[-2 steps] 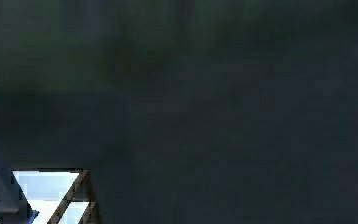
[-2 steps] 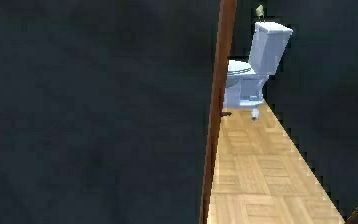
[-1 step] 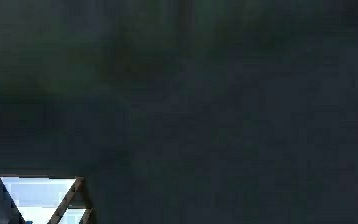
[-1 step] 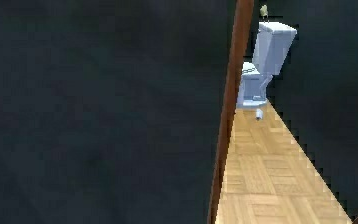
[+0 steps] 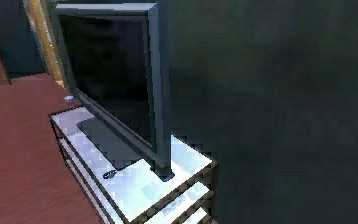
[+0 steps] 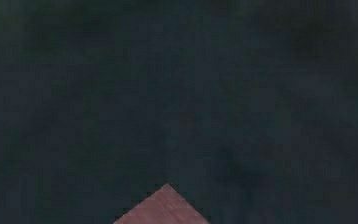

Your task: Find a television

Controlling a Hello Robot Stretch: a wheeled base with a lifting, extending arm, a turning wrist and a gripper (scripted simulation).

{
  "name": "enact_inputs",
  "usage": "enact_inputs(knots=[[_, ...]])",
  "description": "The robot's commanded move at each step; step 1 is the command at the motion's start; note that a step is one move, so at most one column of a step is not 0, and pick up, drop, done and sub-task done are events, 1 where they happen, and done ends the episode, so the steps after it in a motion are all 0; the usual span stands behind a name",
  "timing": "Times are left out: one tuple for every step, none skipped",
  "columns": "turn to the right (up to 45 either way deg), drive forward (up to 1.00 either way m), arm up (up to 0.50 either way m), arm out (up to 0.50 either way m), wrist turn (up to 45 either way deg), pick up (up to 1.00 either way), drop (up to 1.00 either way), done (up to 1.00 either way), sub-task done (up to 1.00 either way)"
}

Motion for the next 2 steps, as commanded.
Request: enact_inputs(knots=[[-18.0,0.00,0.00,0.00,0.0,0.00,0.00,0.00,0.00],[0.0,0.00,0.00,0.00,0.0,0.00,0.00,1.00,0.00]])
